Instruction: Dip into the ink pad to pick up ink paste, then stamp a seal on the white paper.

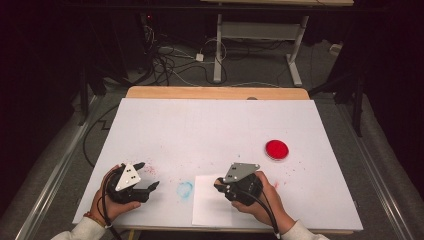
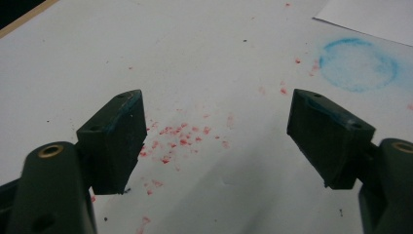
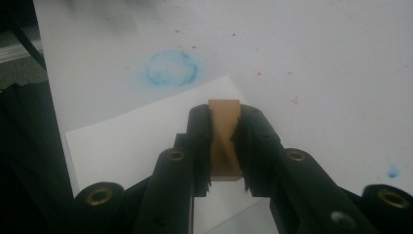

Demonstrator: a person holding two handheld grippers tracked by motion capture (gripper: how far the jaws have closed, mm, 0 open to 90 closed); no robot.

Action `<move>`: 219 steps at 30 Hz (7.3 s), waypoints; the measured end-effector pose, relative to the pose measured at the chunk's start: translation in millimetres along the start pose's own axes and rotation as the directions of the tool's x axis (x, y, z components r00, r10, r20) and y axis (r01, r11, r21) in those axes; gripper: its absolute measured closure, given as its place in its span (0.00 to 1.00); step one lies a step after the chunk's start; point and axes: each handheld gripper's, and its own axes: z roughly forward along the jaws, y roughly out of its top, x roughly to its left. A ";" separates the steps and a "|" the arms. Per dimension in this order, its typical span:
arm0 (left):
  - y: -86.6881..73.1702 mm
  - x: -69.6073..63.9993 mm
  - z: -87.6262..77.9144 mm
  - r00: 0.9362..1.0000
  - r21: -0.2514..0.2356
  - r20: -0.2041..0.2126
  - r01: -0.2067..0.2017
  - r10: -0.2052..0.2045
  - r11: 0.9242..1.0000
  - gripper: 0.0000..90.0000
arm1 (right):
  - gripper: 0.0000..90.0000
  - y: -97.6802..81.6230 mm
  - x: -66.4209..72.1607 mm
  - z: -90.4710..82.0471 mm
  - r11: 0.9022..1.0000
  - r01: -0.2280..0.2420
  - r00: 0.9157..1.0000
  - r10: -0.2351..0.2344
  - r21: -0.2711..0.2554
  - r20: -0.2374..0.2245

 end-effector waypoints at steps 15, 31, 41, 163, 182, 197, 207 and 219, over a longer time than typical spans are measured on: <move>-0.2 -1.1 1.1 1.000 0.012 0.009 0.010 -0.010 1.000 0.24 | 0.85 -0.8 9.0 30.8 0.997 0.028 0.999 -0.026 0.077 -0.020; -0.1 -1.5 1.9 1.000 0.015 0.006 0.016 -0.016 1.000 0.24 | 0.85 -8.3 3.7 47.7 0.992 0.035 0.998 -0.027 0.123 -0.062; -0.6 -1.1 1.3 1.000 0.014 0.001 0.020 -0.020 1.000 0.24 | 0.85 -8.4 -1.8 48.7 0.992 0.029 0.995 -0.017 0.126 -0.096; -0.4 -1.3 1.0 1.000 0.017 0.002 -0.011 0.011 1.000 0.24 | 0.85 -48.8 -116.7 -70.8 0.968 -0.239 0.918 0.251 -0.077 0.308; -0.7 -1.9 2.6 1.000 0.024 0.007 -0.011 0.011 1.000 0.24 | 0.85 -76.1 -158.0 -47.9 0.921 -0.388 0.853 0.367 -0.018 0.372; -2.1 -2.5 2.5 1.000 0.030 0.016 0.005 -0.006 1.000 0.24 | 0.85 -82.8 -168.9 -30.2 0.902 -0.431 0.838 0.387 0.031 0.385; -2.0 -3.1 2.8 1.000 0.033 0.017 0.004 -0.005 0.999 0.24 | 0.85 -84.1 -169.2 -26.8 0.901 -0.432 0.838 0.387 0.033 0.385; -2.3 -2.7 2.2 1.000 0.032 0.016 0.003 -0.003 0.999 0.24 | 0.84 -84.3 -168.6 -26.3 0.900 -0.434 0.834 0.389 0.030 0.392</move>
